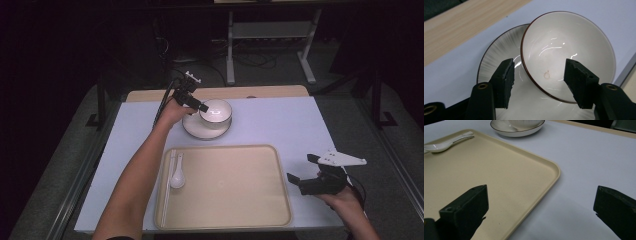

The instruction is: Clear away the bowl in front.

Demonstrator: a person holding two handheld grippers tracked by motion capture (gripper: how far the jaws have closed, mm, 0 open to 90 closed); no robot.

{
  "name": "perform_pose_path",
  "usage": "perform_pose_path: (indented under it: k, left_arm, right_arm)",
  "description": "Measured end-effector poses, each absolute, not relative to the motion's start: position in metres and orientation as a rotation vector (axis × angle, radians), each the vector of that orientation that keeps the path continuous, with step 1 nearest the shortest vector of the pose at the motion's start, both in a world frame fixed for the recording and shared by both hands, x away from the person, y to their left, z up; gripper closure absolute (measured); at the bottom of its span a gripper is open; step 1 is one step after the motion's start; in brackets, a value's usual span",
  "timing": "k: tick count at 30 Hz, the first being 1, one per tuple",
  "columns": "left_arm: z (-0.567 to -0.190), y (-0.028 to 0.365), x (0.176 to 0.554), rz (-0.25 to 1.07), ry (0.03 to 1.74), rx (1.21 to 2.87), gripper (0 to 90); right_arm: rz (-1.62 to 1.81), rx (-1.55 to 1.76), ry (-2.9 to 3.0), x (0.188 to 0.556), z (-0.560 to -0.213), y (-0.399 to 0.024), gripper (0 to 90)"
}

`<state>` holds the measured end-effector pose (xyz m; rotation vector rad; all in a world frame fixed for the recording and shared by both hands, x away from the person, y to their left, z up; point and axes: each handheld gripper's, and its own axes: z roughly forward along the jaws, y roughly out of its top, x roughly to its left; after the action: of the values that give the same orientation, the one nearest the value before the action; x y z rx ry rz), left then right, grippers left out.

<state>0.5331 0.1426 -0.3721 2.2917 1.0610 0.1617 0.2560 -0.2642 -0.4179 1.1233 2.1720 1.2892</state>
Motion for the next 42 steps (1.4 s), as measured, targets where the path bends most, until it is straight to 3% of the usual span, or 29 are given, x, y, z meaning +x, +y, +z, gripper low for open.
perform_pose_path:
  k: [28,42]
  left_arm:
    - [-0.408,0.127,0.556,0.026,1.276,2.327,73.9]
    - [-0.401,0.13,0.555,-0.009,1.301,2.295,82.2]
  right_arm:
    - [1.31,1.121,2.166,0.256,-0.417,-0.266,0.0]
    - [1.309,1.12,2.167,0.256,-0.417,-0.266,0.0]
